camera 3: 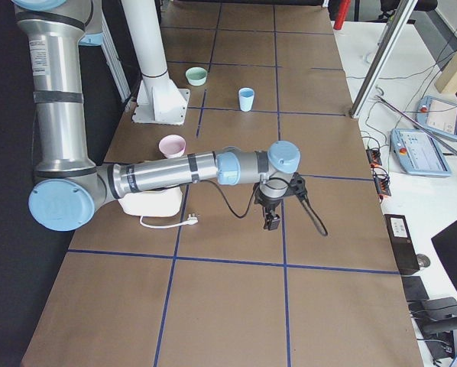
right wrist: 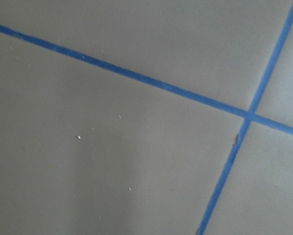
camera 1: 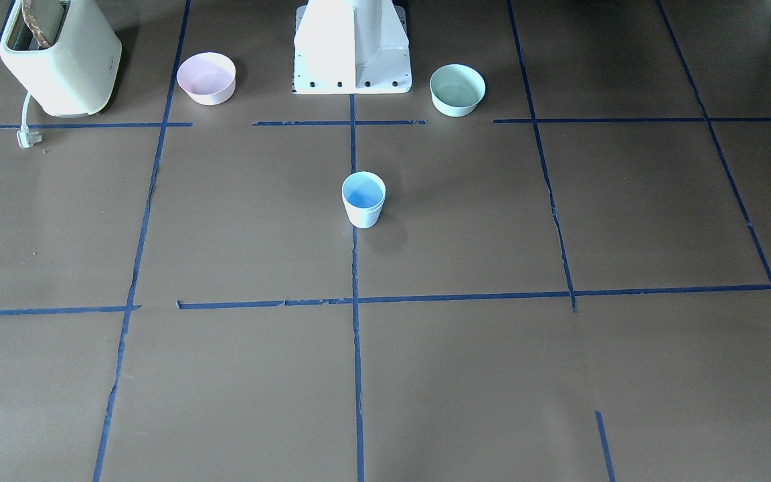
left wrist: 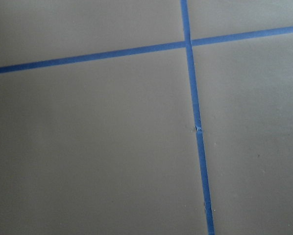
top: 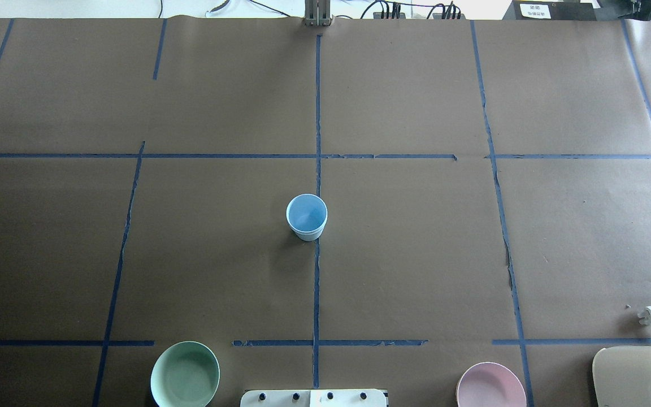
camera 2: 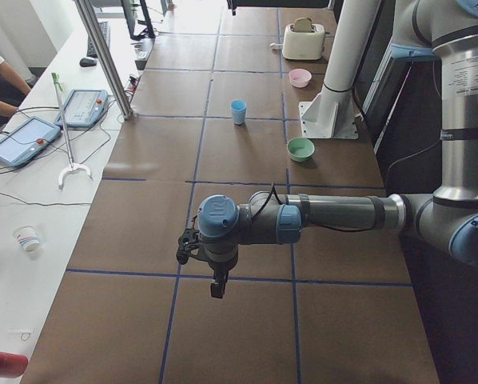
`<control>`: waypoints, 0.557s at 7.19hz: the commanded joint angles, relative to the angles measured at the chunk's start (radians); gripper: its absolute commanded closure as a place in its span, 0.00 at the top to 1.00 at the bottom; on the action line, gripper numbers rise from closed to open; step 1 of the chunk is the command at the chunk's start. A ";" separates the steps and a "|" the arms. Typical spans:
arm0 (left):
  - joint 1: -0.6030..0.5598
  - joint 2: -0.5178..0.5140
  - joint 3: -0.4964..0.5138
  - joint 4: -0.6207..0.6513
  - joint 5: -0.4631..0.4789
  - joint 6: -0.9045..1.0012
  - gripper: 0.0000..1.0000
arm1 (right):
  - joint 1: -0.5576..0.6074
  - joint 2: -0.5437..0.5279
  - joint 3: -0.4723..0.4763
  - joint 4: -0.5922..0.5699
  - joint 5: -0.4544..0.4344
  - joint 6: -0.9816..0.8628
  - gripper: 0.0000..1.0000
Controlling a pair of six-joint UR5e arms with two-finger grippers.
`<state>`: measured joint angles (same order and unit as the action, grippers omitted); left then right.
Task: Stack blue cups with both arms
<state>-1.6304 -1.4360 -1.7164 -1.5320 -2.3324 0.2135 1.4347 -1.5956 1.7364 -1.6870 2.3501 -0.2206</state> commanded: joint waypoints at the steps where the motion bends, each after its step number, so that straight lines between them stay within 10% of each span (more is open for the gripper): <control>1: 0.001 0.005 0.001 -0.005 -0.001 0.003 1.00 | 0.070 -0.108 0.023 0.000 0.009 -0.076 1.00; 4: 0.017 0.044 -0.008 -0.003 0.001 0.004 1.00 | 0.070 -0.103 0.031 0.001 0.017 -0.048 1.00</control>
<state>-1.6243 -1.4112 -1.7228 -1.5363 -2.3318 0.2173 1.5038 -1.6995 1.7622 -1.6866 2.3616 -0.2878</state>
